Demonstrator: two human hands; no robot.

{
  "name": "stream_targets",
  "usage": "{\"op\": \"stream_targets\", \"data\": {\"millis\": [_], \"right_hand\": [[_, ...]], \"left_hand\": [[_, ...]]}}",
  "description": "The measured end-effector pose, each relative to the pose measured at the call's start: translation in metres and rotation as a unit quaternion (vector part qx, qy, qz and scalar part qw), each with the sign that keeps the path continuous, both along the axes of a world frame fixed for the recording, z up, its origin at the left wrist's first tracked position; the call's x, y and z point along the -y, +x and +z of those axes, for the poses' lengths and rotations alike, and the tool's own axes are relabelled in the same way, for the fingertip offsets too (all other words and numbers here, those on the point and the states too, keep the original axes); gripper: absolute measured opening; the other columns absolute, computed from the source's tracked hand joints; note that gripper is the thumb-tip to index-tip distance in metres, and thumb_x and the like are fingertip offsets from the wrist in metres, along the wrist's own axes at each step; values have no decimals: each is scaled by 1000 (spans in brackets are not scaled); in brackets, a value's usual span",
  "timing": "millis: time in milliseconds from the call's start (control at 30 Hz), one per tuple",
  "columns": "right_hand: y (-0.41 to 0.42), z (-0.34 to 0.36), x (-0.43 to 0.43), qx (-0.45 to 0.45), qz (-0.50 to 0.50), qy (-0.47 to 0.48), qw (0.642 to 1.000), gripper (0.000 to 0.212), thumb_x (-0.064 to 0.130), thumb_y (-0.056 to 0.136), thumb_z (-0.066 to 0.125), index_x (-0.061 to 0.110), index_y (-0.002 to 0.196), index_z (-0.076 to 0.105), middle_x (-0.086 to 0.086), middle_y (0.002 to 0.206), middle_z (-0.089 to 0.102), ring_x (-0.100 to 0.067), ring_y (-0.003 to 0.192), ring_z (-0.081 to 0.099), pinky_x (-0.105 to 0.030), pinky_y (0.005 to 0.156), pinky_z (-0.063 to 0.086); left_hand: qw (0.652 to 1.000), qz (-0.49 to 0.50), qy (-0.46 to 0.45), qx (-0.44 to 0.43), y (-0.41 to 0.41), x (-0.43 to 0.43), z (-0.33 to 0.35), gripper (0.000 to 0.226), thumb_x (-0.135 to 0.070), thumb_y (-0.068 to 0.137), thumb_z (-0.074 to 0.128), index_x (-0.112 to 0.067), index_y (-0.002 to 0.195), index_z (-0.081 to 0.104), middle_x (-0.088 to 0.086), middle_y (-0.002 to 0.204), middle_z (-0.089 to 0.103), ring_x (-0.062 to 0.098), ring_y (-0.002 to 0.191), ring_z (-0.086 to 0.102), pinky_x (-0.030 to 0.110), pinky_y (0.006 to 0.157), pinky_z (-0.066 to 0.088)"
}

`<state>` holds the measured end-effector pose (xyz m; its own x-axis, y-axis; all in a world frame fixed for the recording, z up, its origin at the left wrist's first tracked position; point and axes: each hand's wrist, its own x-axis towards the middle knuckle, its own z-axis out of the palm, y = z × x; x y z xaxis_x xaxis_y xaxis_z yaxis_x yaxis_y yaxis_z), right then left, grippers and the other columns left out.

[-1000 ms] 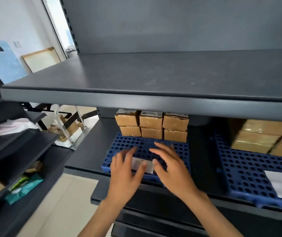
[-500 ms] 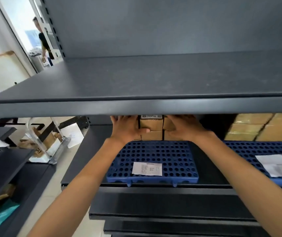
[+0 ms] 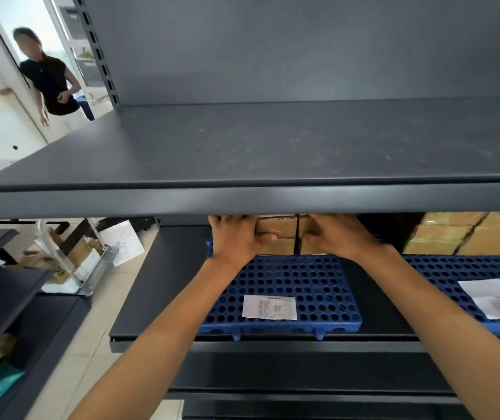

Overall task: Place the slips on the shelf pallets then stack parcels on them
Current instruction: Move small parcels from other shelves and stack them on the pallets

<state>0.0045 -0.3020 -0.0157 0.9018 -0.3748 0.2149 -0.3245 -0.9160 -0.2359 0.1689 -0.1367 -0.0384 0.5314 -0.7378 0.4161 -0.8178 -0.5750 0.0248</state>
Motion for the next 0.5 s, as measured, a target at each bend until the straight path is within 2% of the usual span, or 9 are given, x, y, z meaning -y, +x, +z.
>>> {"op": "stream_targets", "data": {"millis": [67, 167, 200, 267, 333, 367, 433, 500], "right_hand": [[-1, -1, -4, 16, 5, 10, 1000, 43, 32, 87, 63, 30, 124, 43, 1, 115, 57, -22, 106, 56, -39, 85, 50], [-4, -11, -3, 29, 15, -21, 999, 36, 32, 87, 63, 32, 114, 39, 12, 101, 48, -11, 94, 52, -23, 75, 43], [-6, -15, -2, 46, 5, 23, 999, 29, 34, 88, 62, 30, 109, 44, 13, 96, 51, -9, 89, 52, -17, 71, 42], [-7, -18, -6, 107, -5, 131, 985, 15, 40, 91, 58, 26, 97, 56, 8, 85, 61, -11, 82, 59, -16, 68, 48], [-2, -23, -6, 175, -46, 171, 969, 19, 40, 93, 57, 26, 81, 60, 7, 77, 64, -15, 81, 63, -29, 74, 53], [0, -25, -5, 175, -65, 175, 967, 23, 36, 93, 58, 24, 74, 57, 5, 72, 63, -15, 76, 63, -33, 72, 53], [2, -25, -6, 147, -61, 182, 970, 31, 25, 93, 57, 25, 64, 47, 5, 62, 56, -6, 61, 59, -28, 60, 49], [1, -22, -3, 85, -55, 165, 981, 39, 19, 90, 56, 33, 60, 37, 11, 57, 49, -2, 54, 52, -21, 54, 42]], "left_hand": [[1000, 2, 1, 3, 0, 0, 0, 73, -74, 76, 58, -31, 134, 54, -2, 137, 57, 32, 132, 44, 51, 98, 32], [1000, 9, 4, -5, -2, -1, 0, 75, -73, 75, 60, -28, 135, 51, -1, 135, 58, 31, 129, 46, 49, 94, 39], [1000, 10, 7, -11, -3, -1, -1, 73, -73, 76, 60, -27, 132, 53, -1, 130, 60, 29, 126, 49, 48, 93, 43], [999, 4, 7, -39, -2, 0, -2, 63, -72, 78, 59, -24, 118, 60, -1, 115, 66, 25, 116, 56, 44, 89, 46], [997, -7, 4, -72, 0, -1, -1, 55, -71, 80, 58, -23, 105, 63, -2, 101, 69, 21, 104, 61, 39, 85, 48], [996, -15, 0, -89, 2, 0, -1, 52, -70, 81, 58, -22, 100, 63, -2, 96, 69, 20, 100, 62, 38, 83, 49], [992, -37, -17, -123, 3, -1, -1, 50, -68, 79, 62, -22, 101, 61, -1, 96, 68, 19, 98, 62, 37, 82, 49], [987, -52, -34, -145, 4, -3, -1, 57, -65, 76, 67, -24, 114, 56, -2, 110, 65, 20, 106, 58, 38, 90, 48]]}}
